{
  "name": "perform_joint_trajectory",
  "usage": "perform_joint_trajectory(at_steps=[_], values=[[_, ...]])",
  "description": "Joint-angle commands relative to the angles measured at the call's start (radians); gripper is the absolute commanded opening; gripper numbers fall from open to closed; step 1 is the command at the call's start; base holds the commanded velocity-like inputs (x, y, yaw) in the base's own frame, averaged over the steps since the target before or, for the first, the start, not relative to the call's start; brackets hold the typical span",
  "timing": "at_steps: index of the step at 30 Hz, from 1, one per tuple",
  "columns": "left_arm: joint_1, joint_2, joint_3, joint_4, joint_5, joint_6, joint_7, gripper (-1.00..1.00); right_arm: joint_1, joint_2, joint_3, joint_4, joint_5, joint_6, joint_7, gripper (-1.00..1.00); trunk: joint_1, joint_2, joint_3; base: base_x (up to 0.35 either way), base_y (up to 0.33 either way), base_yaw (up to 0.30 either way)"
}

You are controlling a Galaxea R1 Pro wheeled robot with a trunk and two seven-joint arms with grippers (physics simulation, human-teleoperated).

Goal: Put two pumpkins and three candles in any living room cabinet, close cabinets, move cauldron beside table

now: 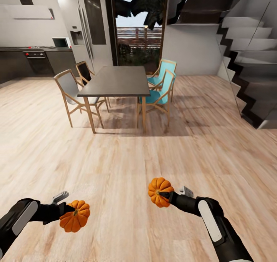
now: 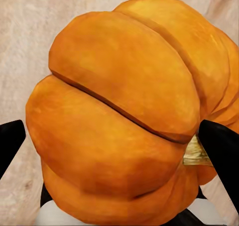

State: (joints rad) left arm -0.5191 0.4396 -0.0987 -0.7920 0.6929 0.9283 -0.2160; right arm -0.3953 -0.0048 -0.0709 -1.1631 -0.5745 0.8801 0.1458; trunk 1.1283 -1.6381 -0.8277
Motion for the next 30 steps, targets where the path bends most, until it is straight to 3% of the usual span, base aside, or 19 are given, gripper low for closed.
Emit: perform_joint_trajectory(at_steps=[1,10,13,16,19,22,25,28,30], values=[[-0.001,0.001,-0.003,0.000,-0.004,0.001,-0.008,-1.00,0.000,0.000,-0.002,0.000,-0.001,-0.002,0.010,-1.00,-0.004,0.007,0.002,0.000,0.000,0.290],[-0.002,0.001,-0.003,0.000,-0.005,0.000,0.001,-1.00,0.001,-0.001,0.000,0.000,0.009,-0.050,0.012,-1.00,-0.039,0.070,0.031,0.000,0.000,0.290],[-0.002,-0.008,-0.003,0.002,-0.003,-0.030,0.067,-1.00,0.001,-0.002,-0.001,0.001,0.013,-0.064,0.012,-1.00,-0.050,0.091,0.040,0.000,0.000,0.291],[-0.002,-0.047,-0.005,0.030,-0.001,-0.090,0.198,-1.00,0.001,-0.002,0.001,0.024,0.013,-0.135,0.008,-1.00,-0.062,0.112,0.049,0.000,0.000,0.291],[-0.001,-0.110,-0.006,0.057,-0.001,-0.149,0.364,-1.00,0.001,-0.002,0.002,0.111,0.015,-0.220,0.003,-1.00,-0.073,0.133,0.057,0.000,0.000,0.274],[-0.002,-0.172,-0.012,0.083,-0.004,-0.196,0.477,-1.00,0.000,-0.012,-0.001,0.145,0.016,-0.239,0.001,-1.00,-0.085,0.154,0.065,0.000,0.000,0.265],[-0.002,-0.220,-0.014,0.104,-0.005,-0.214,0.567,-1.00,0.000,-0.019,-0.005,0.162,0.015,-0.244,-0.001,-1.00,-0.096,0.175,0.072,0.000,0.000,0.263],[-0.002,-0.238,-0.015,0.179,-0.005,-0.254,0.618,-1.00,0.001,-0.033,-0.002,0.181,0.031,-0.246,-0.016,-1.00,-0.108,0.196,0.079,0.000,0.000,0.262],[-0.002,-0.249,-0.016,0.260,-0.006,-0.328,0.629,-1.00,0.002,-0.054,-0.002,0.190,0.096,-0.248,-0.024,-1.00,-0.115,0.210,0.083,0.000,0.000,0.260]])
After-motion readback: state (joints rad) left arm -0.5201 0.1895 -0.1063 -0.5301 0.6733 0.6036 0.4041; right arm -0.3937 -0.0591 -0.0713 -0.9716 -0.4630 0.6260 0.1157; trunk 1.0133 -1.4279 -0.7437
